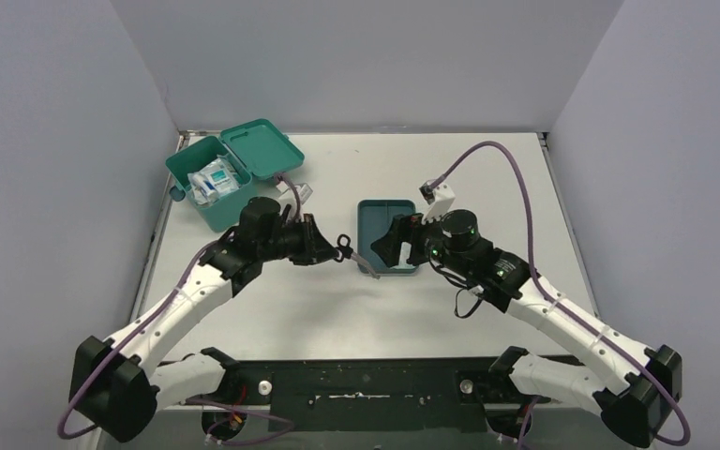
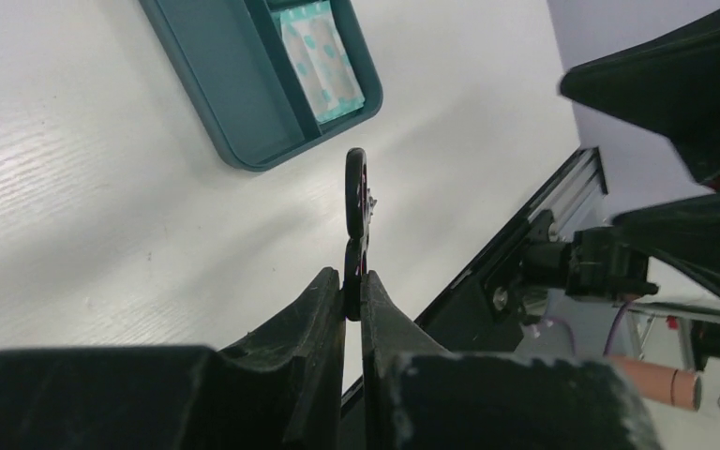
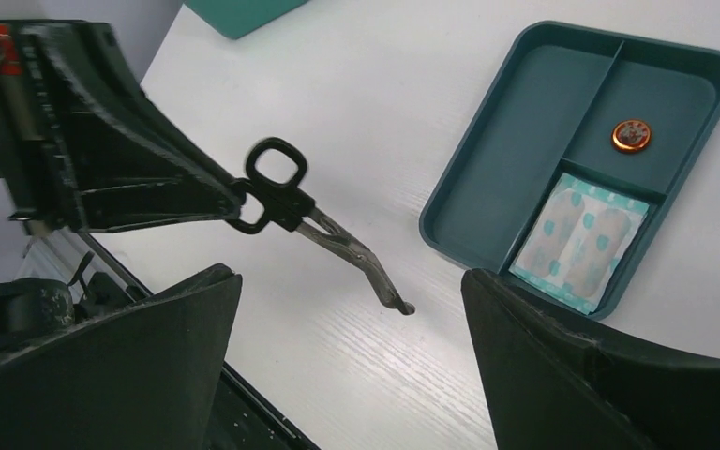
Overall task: Organize the medicine kit
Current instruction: Pick up the scissors from the center of the board, then place the scissors in the medicine box compartment.
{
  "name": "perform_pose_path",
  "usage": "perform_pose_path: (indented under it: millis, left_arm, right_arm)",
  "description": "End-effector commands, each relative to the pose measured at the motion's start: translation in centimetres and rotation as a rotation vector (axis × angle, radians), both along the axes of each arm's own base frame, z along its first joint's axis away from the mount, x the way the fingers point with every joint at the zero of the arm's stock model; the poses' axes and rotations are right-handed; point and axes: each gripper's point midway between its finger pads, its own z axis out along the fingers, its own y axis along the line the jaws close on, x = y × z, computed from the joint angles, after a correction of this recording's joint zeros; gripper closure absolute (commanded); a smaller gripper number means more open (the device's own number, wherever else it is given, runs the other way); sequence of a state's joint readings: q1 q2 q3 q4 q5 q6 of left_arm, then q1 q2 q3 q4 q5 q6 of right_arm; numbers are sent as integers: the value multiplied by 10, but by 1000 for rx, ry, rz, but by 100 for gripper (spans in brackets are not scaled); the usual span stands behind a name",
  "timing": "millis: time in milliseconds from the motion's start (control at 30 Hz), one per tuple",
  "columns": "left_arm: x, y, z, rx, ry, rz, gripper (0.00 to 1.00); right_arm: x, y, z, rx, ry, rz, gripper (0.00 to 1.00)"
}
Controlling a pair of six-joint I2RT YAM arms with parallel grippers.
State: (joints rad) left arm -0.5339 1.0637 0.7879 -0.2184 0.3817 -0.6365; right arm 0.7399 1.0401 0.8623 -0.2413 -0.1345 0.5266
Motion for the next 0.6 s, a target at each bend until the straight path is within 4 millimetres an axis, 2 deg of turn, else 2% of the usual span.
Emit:
perform_pose_path:
  millis: [0,67,167,300,400,567]
  left_arm:
    - [7,-15,17,28,-67,-197,100]
    - [19,-17,15,72,-84,-226,100]
    - [45,-18,7,121,-85,-252,100]
    - [71,-21,-2,103,-52,-315,100]
    - [92,-21,-10,179,-80,-326,100]
    - [115,-19,-35,310,-28,-376,100]
  right_arm:
    - [2,-15,38,61,-51,-84,4]
    - [0,-20,40,53,-45,-102,0]
    - [-3,-27,42,41,-41,-118,0]
    - [-7,-38,40,19,-45,-139,0]
    - [-7,-44,41,19,-56,-165,0]
    - [-8,-45,45,16,-60,-162,0]
